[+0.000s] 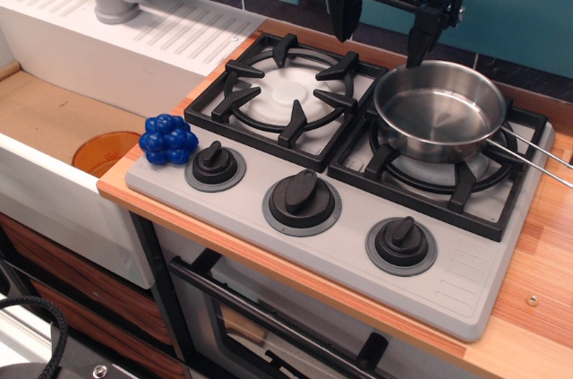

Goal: Put pan on stove and put blueberry in pan

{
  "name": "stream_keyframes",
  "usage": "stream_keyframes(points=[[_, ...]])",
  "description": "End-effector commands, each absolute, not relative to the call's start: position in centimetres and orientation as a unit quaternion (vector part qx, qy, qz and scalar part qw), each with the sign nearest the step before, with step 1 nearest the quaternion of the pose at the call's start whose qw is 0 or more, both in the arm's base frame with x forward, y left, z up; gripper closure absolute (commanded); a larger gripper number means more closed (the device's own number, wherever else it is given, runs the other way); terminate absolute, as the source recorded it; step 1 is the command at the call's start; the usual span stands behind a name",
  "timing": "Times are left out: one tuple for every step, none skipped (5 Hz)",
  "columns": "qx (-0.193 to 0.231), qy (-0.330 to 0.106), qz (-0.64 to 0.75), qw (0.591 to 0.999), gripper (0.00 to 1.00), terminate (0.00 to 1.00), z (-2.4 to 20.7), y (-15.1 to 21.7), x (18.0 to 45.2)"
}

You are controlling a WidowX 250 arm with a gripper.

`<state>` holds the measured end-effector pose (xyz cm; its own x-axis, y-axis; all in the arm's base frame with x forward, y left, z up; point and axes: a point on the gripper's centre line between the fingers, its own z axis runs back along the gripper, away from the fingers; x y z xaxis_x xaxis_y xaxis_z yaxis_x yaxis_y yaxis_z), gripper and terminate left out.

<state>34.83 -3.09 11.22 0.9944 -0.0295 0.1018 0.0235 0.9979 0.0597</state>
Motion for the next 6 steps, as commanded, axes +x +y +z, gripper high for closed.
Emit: stream_keyframes(points=[[0.029,-0.051,-0.013,0.998,0.0,0.0,11.2,-3.1,34.8],[0.05,-0.071,-0.007,0.996,0.0,0.0,9.8,-3.4,35.3],[0.04,-0.085,-0.009,0.996,0.0,0.0,8.3,-3.4,35.9],[0.042,-0.101,-0.018,0.994,0.0,0.0,7.3,-3.1,36.3],[0.052,-0.109,-0.019,0.992,0.0,0.0,6.6,-2.9,36.5],[0.051,-0.117,-0.022,0.992,0.0,0.0,5.6,-2.8,36.7]])
